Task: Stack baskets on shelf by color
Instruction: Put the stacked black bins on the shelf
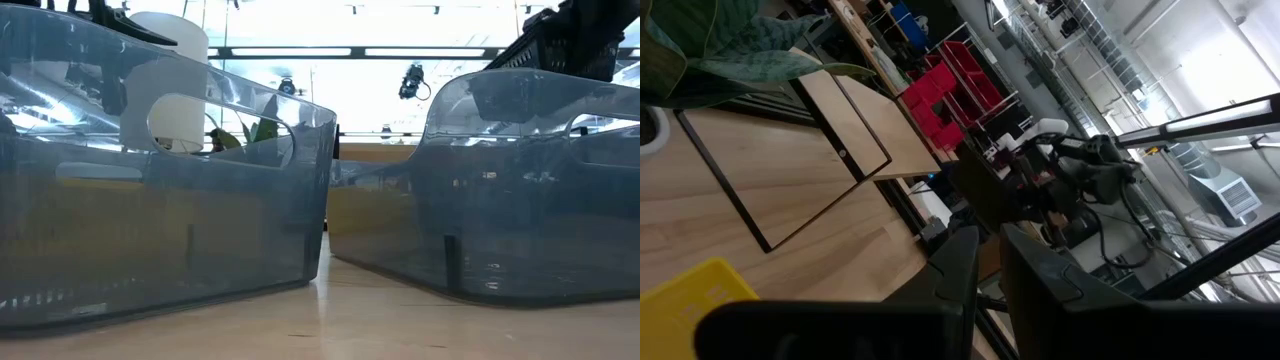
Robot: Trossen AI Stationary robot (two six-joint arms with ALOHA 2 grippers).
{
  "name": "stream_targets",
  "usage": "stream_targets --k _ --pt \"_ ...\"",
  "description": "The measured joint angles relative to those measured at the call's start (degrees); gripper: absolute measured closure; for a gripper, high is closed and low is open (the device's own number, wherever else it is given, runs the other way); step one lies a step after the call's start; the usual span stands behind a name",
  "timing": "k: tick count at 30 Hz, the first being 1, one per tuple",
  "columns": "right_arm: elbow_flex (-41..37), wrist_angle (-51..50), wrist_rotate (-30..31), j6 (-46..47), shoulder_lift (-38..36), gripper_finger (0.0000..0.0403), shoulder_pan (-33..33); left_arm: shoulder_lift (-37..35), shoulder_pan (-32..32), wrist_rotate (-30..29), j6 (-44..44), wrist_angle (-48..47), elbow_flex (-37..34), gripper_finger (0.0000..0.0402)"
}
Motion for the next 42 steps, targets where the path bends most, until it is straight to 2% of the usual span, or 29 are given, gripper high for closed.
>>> stream_targets --k 12,18,23,42 --pt "0.0 -3.35 -0.49 -8.79 -2.57 0.0392 -11.86 0.0 -0.01 0.0 0.0 0.0 0.0 0.0349" --pt "0.0 -3.37 -3.59 -16.05 -2.74 0.0392 -19.9 0.0 0.0 0.0 -0.02 0.0 0.0 0.0349" --pt "0.0 -3.17 -3.82 -22.22 -2.74 0.0392 -27.01 0.0 -0.02 -0.01 0.0 -0.02 0.0 0.0349" --pt "0.0 2.39 -13.87 -45.48 -2.68 0.0392 -53.68 0.0 -0.02 -0.01 0.0 0.0 0.0 0.0349"
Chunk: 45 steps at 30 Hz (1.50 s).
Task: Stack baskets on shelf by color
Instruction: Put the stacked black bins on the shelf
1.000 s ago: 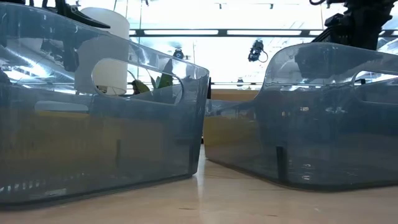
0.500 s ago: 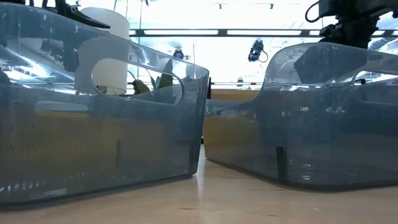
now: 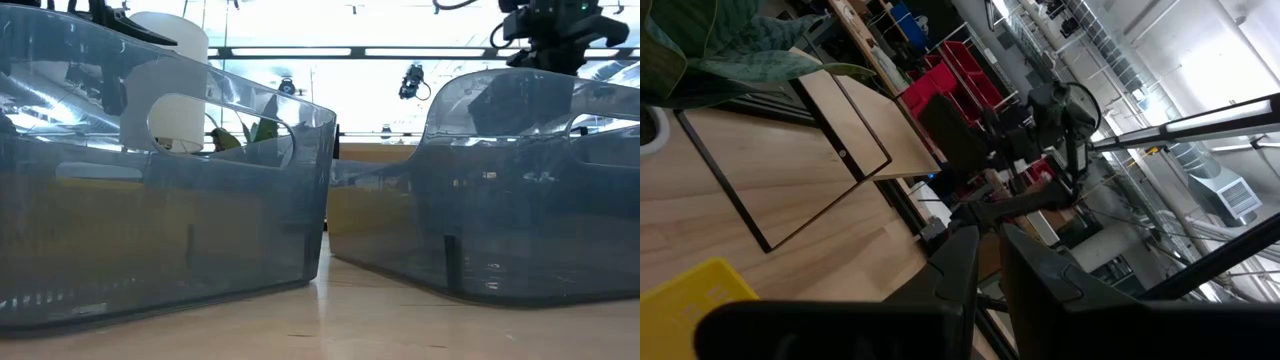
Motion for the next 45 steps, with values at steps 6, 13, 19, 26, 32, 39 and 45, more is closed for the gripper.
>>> stream_targets --k 6,13,19,26,32,39,45 --pt "-1.45 2.12 -2.68 -5.57 0.96 0.0392 -6.81 0.0 0.0 0.02 0.0 -0.02 0.0 0.0349" --pt "-6.85 7.87 -4.72 -7.98 0.79 0.0392 -10.82 0.0 0.0 0.02 0.0 0.0 0.0 0.0349" --pt "-9.51 9.42 -4.34 -11.48 0.85 0.0391 -13.28 0.0 0.01 0.02 -0.01 0.0 0.0 0.0349" --pt "-9.64 8.96 -4.35 -11.72 0.75 0.0384 -16.05 0.0 0.02 0.0 -0.02 0.0 0.0 0.0349" --pt "-9.68 8.51 0.9 -11.59 0.76 0.0366 -16.77 0.0 0.0 0.02 0.0 0.0 -0.02 0.0349" --pt "-9.75 7.81 2.25 -11.47 0.81 0.033 -16.77 0.0 0.0 0.0 0.0 0.0 0.0 0.0349" --pt "-9.77 6.95 2.39 -11.25 0.7 0.0273 -16.66 0.0 0.0 0.0 -0.02 0.0 0.0 0.0349"
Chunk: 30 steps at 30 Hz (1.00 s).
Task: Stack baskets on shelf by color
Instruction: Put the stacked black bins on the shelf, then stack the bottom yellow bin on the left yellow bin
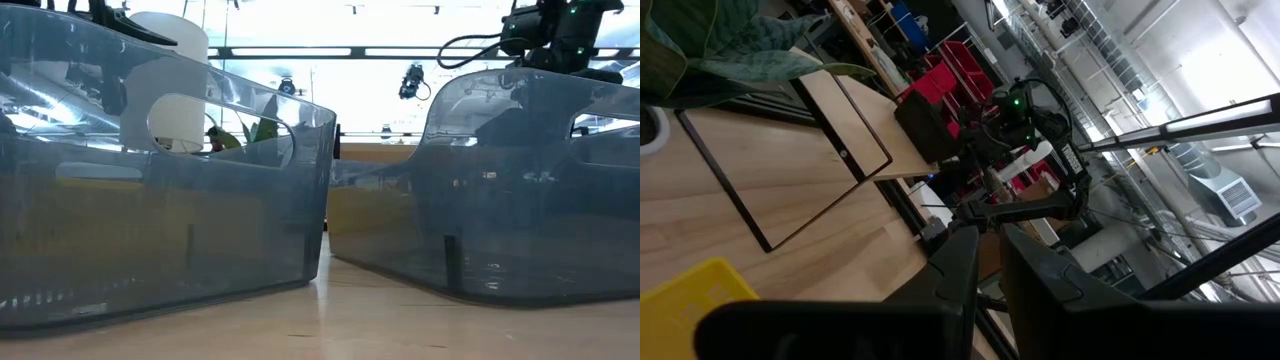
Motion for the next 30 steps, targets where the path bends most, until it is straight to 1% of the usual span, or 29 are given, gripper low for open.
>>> stream_targets --k 4,8,13,18,23,30 --pt "0.27 -0.62 0.69 3.22 -0.24 0.0242 0.64 0.0 0.01 0.01 0.02 0.0 0.0 0.0349" --pt "2.35 -0.39 1.19 5.68 -0.8 0.0222 0.87 0.0 0.02 0.0 0.0 0.0 0.0 0.0349" --pt "5.63 -0.61 1.1 6.38 -1.65 0.0208 0.87 0.0 0.0 0.01 0.01 0.0 0.0 0.0349" --pt "10.5 -3.13 -0.35 12.58 -1.72 0.0205 1.54 0.0 0.0 0.02 0.0 0.0 0.0 0.0349" --pt "15.19 -3.18 -4.17 16.19 -2.55 0.0205 4.98 0.0 0.0 0.02 0.02 0.0 0.0 0.0349" --pt "16.63 2.64 -3.7 23.13 -3.56 0.0206 12.51 0.0 0.0 0.0 0.02 0.0 -0.02 0.0349"
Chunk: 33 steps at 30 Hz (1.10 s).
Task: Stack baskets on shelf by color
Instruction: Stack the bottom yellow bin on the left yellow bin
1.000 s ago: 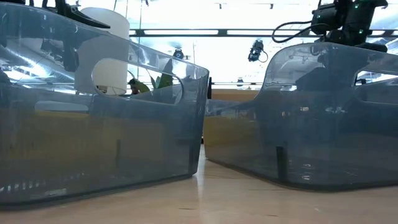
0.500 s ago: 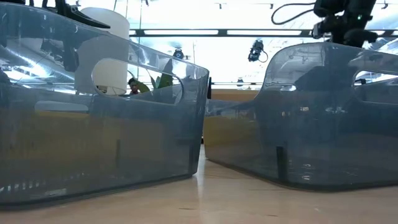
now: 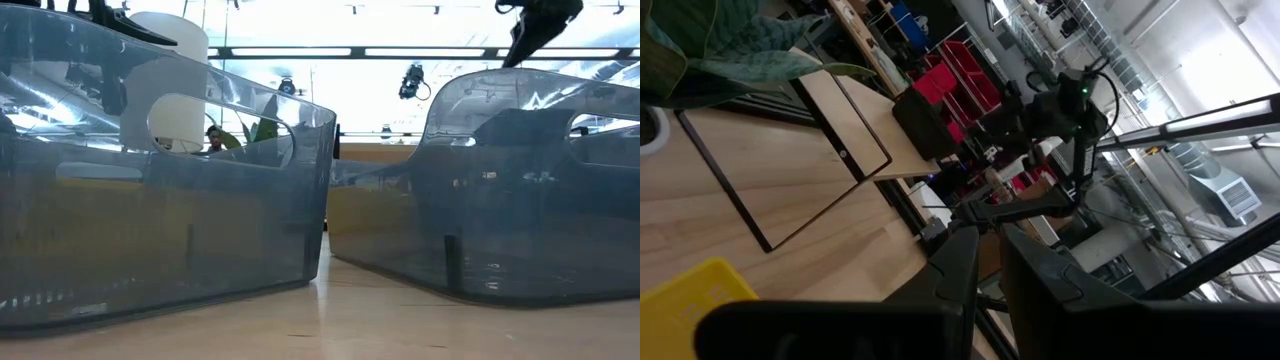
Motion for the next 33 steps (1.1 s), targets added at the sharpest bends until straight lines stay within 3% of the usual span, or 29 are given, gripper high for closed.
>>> stream_targets --k 7,12,15,17,22,27,33 --pt "0.0 2.66 1.58 5.95 0.0 0.0206 6.48 0.02 0.0 -2.03 -0.39 0.92 0.02 0.0349" --pt "-1.13 9.8 -0.15 13.39 0.04 0.0206 11.37 0.02 0.0 -3.16 -0.59 1.97 0.02 0.0349" --pt "-2.37 15.44 -1.61 18.89 0.5 0.0206 14.54 -0.01 0.01 -5.35 -7.14 2.94 0.02 0.0349" --pt "-2.53 17.69 -2.34 21.93 1.31 0.0206 16.68 0.02 0.02 -3.65 -12.44 2.95 0.02 0.035" --pt "-2.56 19.94 -1.58 25.55 3.59 0.0208 21.75 0.38 -0.03 3.56 -12.0 -0.56 1.89 0.0361" --pt "-2.56 20.12 1.15 26.07 6.24 0.0214 25.75 4.27 0.02 4.35 -7.45 -9.17 7.19 0.0373" --pt "-2.57 20.13 2.93 26.3 9.42 0.0222 29.61 12.36 0.02 11.79 -1.9 -23.54 15.25 0.0367"
